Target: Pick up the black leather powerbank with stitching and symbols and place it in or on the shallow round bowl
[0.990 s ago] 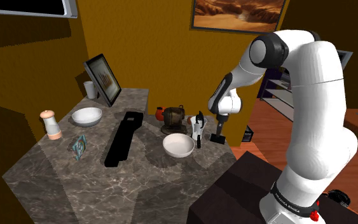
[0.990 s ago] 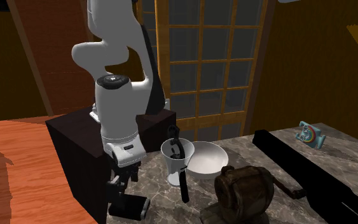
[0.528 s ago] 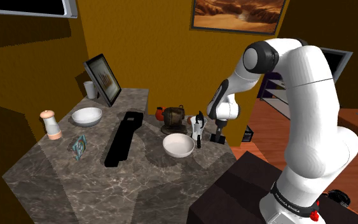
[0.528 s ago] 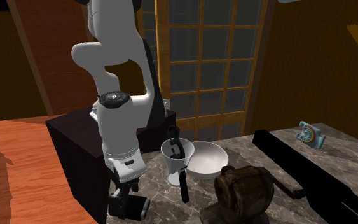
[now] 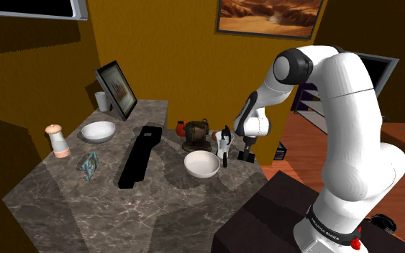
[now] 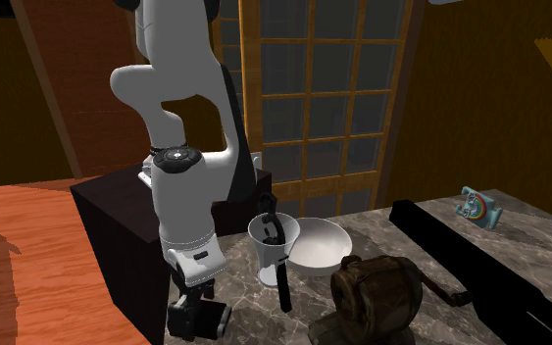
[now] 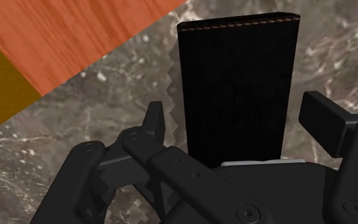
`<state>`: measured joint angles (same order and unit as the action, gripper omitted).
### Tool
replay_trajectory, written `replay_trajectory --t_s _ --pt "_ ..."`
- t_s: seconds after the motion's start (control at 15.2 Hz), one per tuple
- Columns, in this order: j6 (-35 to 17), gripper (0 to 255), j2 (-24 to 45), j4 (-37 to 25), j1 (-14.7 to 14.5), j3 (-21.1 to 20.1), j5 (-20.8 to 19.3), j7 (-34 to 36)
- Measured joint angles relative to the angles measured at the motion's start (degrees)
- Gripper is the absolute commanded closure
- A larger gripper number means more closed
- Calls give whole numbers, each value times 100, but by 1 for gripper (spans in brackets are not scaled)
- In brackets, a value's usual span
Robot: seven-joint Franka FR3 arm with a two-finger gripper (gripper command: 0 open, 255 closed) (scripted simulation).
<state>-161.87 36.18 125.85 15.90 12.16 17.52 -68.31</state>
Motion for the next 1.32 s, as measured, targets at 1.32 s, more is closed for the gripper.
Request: replay_trajectory --t_s 1.32 --pt "455 255 -662 220 -260 320 -244 178"
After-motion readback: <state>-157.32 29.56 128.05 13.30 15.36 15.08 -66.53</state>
